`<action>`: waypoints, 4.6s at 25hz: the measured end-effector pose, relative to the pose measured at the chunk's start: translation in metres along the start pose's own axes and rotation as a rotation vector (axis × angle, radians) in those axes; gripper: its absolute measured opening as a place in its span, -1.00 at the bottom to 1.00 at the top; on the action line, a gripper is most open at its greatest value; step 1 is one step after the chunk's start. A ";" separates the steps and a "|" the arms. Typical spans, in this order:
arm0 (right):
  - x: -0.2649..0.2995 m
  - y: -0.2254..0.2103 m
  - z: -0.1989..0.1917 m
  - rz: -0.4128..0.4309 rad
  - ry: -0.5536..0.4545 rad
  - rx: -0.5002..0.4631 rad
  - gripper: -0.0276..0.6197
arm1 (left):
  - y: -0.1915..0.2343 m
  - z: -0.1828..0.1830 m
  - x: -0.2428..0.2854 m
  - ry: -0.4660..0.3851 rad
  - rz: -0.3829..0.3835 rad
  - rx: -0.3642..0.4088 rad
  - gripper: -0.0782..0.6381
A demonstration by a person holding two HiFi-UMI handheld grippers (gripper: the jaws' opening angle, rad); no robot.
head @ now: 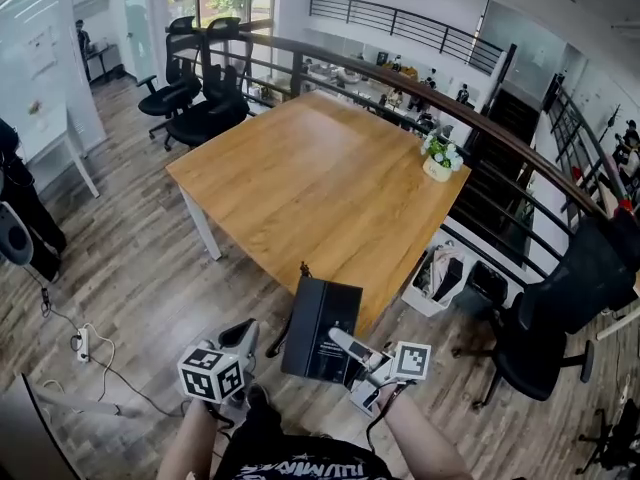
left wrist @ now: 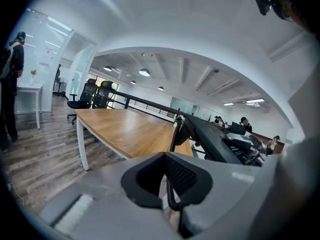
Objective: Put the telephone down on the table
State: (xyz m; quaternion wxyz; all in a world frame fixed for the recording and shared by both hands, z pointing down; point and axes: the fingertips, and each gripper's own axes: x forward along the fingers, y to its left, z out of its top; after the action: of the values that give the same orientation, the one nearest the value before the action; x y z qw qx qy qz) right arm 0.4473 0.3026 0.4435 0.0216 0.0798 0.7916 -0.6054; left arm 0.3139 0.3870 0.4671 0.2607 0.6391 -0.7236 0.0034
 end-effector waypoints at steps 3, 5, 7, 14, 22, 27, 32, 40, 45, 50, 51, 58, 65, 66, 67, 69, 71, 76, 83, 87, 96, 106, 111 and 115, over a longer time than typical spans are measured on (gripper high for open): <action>0.036 -0.009 0.014 -0.012 -0.021 -0.018 -0.41 | 0.031 0.020 0.013 0.002 -0.020 0.014 -0.78; 0.058 -0.016 0.023 -0.023 -0.040 -0.015 -0.41 | 0.050 0.032 0.021 0.007 -0.032 0.024 -0.78; 0.080 -0.021 0.031 -0.029 -0.058 -0.008 -0.41 | 0.069 0.043 0.026 0.008 -0.042 0.027 -0.78; 0.150 -0.030 0.050 -0.039 -0.107 -0.011 -0.41 | 0.140 0.071 0.034 0.016 -0.058 0.020 -0.78; 0.216 -0.037 0.060 -0.037 -0.137 -0.029 -0.41 | 0.209 0.089 0.039 0.023 -0.073 0.012 -0.78; 0.239 -0.039 0.063 -0.046 -0.128 -0.019 -0.41 | 0.225 0.099 0.044 0.020 -0.088 0.000 -0.78; 0.260 -0.048 0.086 -0.042 -0.136 -0.019 -0.41 | 0.241 0.113 0.057 0.011 -0.099 -0.029 -0.78; 0.308 -0.064 0.152 -0.018 -0.161 -0.019 -0.41 | 0.276 0.167 0.096 -0.014 -0.086 0.011 -0.78; 0.337 -0.081 0.197 -0.023 -0.176 -0.044 -0.41 | 0.303 0.196 0.133 -0.008 -0.096 0.024 -0.78; 0.351 -0.097 0.243 -0.040 -0.214 -0.054 -0.41 | 0.318 0.221 0.184 0.021 -0.127 0.029 -0.78; 0.352 -0.100 0.253 -0.044 -0.223 -0.052 -0.41 | 0.319 0.227 0.195 0.026 -0.135 0.029 -0.78; 0.357 -0.124 0.315 -0.086 -0.271 -0.060 -0.41 | 0.326 0.269 0.269 0.058 -0.204 0.069 -0.78; 0.371 -0.150 0.359 -0.111 -0.301 -0.086 -0.41 | 0.348 0.301 0.325 0.058 -0.239 0.103 -0.78; 0.375 -0.152 0.364 -0.114 -0.307 -0.087 -0.41 | 0.352 0.305 0.332 0.062 -0.245 0.105 -0.78; 0.378 -0.154 0.369 -0.114 -0.316 -0.085 -0.41 | 0.355 0.309 0.339 0.066 -0.254 0.107 -0.78; 0.382 -0.156 0.377 -0.114 -0.338 -0.080 -0.41 | 0.358 0.315 0.352 0.071 -0.274 0.106 -0.78; 0.388 -0.159 0.387 -0.127 -0.367 -0.084 -0.41 | 0.364 0.324 0.368 0.072 -0.291 0.099 -0.78; 0.412 -0.168 0.408 -0.179 -0.443 -0.081 -0.41 | 0.387 0.344 0.408 0.107 -0.359 0.079 -0.78; 0.429 -0.175 0.455 -0.215 -0.506 -0.110 -0.41 | 0.387 0.379 0.463 0.130 -0.450 0.087 -0.78; 0.441 -0.182 0.478 -0.231 -0.527 -0.113 -0.41 | 0.389 0.401 0.490 0.132 -0.484 0.120 -0.78; 0.441 -0.220 0.533 -0.270 -0.558 -0.128 -0.41 | 0.386 0.426 0.565 0.132 -0.523 0.196 -0.78; 0.444 -0.273 0.581 -0.294 -0.561 -0.088 -0.41 | 0.390 0.417 0.633 0.166 -0.526 0.199 -0.78; 0.450 -0.295 0.609 -0.305 -0.531 -0.103 -0.41 | 0.393 0.422 0.664 0.164 -0.527 0.196 -0.78; 0.455 -0.306 0.634 -0.308 -0.504 -0.131 -0.41 | 0.392 0.427 0.687 0.161 -0.531 0.193 -0.78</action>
State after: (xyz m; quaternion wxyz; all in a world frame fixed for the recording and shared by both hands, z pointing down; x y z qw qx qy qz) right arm -0.0878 -0.3399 0.5074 0.1303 -0.1954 0.8013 -0.5502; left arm -0.2406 -0.3197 0.4894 0.2471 0.8256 -0.5043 0.0547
